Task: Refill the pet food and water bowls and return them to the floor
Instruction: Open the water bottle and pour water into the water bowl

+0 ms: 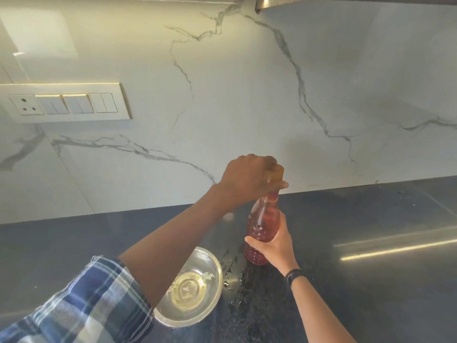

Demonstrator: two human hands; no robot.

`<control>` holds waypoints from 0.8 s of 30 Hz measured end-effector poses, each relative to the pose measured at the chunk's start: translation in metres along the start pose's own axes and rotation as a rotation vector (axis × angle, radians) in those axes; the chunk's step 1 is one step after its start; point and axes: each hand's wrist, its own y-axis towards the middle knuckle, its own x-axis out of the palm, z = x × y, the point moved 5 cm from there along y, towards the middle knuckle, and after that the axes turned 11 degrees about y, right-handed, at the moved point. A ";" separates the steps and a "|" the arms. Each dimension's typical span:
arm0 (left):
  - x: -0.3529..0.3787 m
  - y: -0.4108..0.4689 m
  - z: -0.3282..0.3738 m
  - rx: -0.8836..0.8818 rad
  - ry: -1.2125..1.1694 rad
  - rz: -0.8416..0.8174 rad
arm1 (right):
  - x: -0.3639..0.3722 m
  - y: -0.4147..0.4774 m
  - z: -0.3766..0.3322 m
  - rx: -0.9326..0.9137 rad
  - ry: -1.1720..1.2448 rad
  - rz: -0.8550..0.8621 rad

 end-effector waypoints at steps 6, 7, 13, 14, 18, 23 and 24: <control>-0.010 0.013 0.019 0.093 0.406 -0.119 | 0.000 0.000 0.005 0.003 -0.006 0.009; -0.007 0.013 0.017 0.100 0.378 -0.182 | 0.000 0.000 0.005 0.001 -0.007 0.010; -0.007 0.012 0.002 0.183 0.076 -0.476 | 0.004 0.000 0.003 -0.003 0.007 0.008; -0.007 0.015 0.001 0.151 0.179 -0.369 | 0.004 0.000 0.002 -0.001 0.009 0.002; -0.006 0.017 0.011 0.122 0.307 -0.195 | 0.002 -0.001 0.001 0.003 0.007 0.001; -0.004 0.024 -0.001 0.211 0.059 -0.447 | 0.003 -0.002 -0.001 0.014 -0.008 -0.003; -0.002 0.024 -0.002 0.214 0.037 -0.449 | 0.003 -0.002 0.000 0.017 -0.008 0.000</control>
